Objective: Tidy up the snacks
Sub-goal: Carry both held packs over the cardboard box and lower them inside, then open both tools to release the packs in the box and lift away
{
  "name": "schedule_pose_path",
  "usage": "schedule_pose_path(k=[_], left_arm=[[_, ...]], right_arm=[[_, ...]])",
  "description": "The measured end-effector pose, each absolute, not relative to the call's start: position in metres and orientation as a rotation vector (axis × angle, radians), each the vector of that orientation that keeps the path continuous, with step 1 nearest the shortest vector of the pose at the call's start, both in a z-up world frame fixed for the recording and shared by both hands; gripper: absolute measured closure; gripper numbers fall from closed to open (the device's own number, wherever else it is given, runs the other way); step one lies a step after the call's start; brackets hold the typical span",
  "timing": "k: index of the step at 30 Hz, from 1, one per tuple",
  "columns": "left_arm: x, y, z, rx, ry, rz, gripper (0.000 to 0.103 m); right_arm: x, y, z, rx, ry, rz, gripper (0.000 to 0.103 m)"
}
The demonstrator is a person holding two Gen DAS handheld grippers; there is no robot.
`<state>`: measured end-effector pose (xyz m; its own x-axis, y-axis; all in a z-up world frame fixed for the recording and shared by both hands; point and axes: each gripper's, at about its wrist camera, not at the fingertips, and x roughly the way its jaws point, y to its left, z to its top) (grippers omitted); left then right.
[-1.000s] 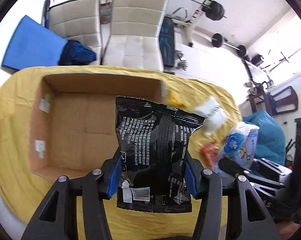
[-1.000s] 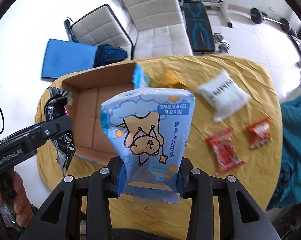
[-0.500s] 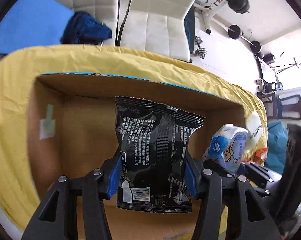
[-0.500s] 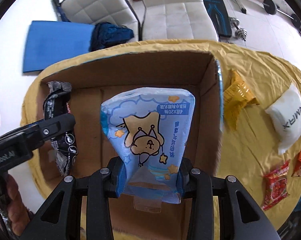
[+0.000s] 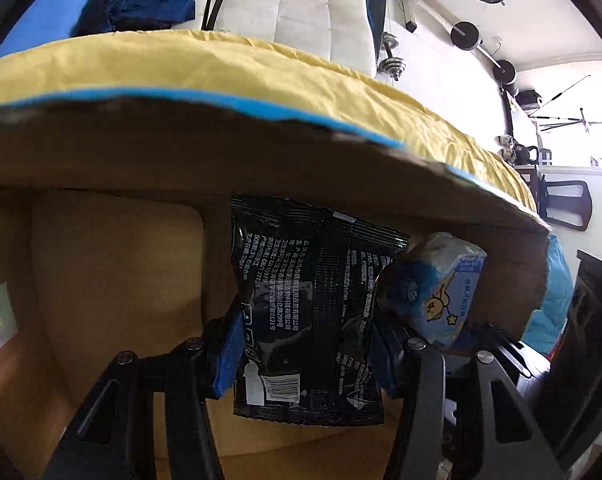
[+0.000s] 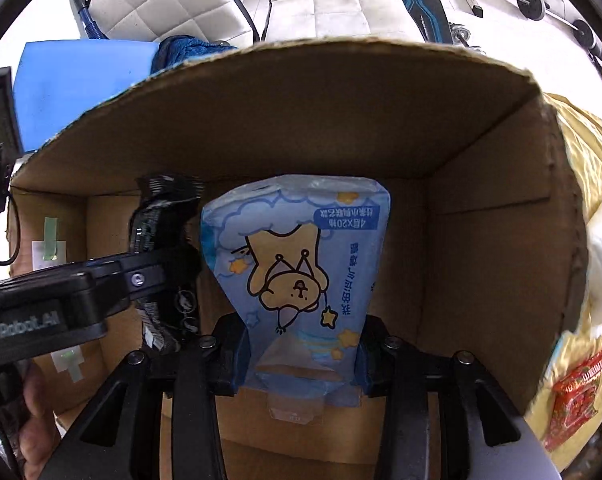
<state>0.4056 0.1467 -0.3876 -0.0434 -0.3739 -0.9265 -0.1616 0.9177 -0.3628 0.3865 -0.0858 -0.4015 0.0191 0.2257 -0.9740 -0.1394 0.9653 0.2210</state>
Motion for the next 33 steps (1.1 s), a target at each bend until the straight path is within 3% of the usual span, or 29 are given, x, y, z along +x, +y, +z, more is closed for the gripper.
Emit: schedule_pose_path(k=[7,11,14,19,22,25,26,27,30,33], left_arm=[[0.414,0.141,-0.385,-0.337,1.632,-0.142,0.044],[0.412,0.141,-0.380,-0.324,1.639,-0.113,0.043],[0.408,0.142,-0.371,-0.303,1.636,-0.097,0.035],[0.403,0.145,-0.350,-0.287,1.608,-0.087,0.031],[0.398,0.148,-0.334,-0.256,1.579,-0.066,0.031],[0.387,0.151,-0.316,-0.220,1.529,-0.045,0.016],[0.381,0.151,-0.310,-0.205,1.511,-0.036,0.011],[0.377,0.151,-0.304,-0.190,1.498,-0.025,0.009],[0.359,0.157,-0.286,-0.176,1.451,-0.013,0.000],[0.342,0.164,-0.272,-0.168,1.408,-0.010,0.000]], right_arm=[[0.386,-0.084,-0.411,0.055,1.542,0.283,0.046],[0.385,-0.079,-0.415,0.043,1.547,0.282,0.044],[0.382,-0.078,-0.414,0.030,1.549,0.278,0.041],[0.373,-0.075,-0.404,0.044,1.534,0.295,0.024],[0.368,-0.072,-0.398,0.023,1.527,0.290,0.022],[0.356,-0.068,-0.389,-0.007,1.518,0.283,0.016],[0.354,-0.064,-0.384,-0.015,1.513,0.281,0.011],[0.343,-0.055,-0.377,-0.030,1.502,0.268,0.000],[0.333,-0.055,-0.361,-0.066,1.467,0.239,0.000],[0.320,-0.059,-0.342,-0.082,1.444,0.224,0.000]])
